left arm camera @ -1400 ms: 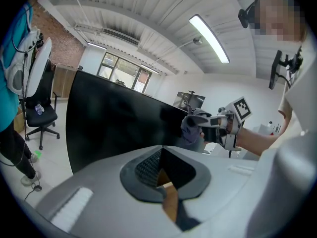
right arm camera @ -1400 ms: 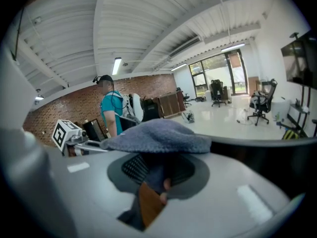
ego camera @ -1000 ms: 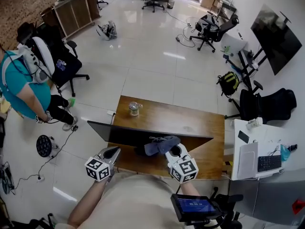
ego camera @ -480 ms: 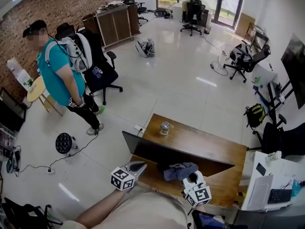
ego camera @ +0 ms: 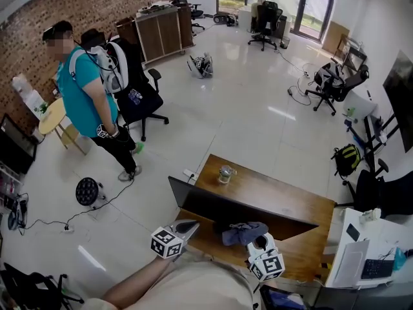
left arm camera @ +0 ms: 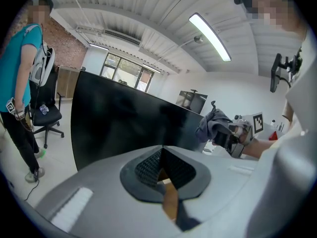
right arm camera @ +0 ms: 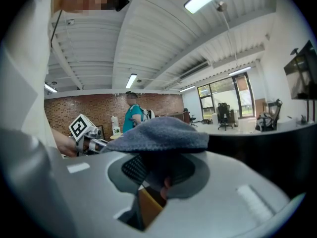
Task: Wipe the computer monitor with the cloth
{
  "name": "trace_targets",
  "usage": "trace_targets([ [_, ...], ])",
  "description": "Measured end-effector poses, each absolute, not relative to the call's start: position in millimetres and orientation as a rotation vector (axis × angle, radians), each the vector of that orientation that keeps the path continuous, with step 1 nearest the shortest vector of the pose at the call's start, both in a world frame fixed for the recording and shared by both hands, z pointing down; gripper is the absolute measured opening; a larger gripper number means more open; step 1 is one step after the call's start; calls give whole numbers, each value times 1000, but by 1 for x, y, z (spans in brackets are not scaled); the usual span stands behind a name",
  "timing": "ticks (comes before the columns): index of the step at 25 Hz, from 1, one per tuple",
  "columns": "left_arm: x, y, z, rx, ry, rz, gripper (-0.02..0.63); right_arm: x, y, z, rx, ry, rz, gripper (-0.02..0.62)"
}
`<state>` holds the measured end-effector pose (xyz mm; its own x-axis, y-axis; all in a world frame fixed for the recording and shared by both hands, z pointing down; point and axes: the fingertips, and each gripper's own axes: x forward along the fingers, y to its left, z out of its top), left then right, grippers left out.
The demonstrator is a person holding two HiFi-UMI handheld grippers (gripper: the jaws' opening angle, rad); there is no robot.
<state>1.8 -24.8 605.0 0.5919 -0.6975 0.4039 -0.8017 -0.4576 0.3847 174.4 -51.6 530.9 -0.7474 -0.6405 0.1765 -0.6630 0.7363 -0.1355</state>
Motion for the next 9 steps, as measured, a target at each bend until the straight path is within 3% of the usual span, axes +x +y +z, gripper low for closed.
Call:
trace_targets([
  [9,3,-23,606,2269,-1200,255,2,173,-56,532,1053,-2830,286,83],
])
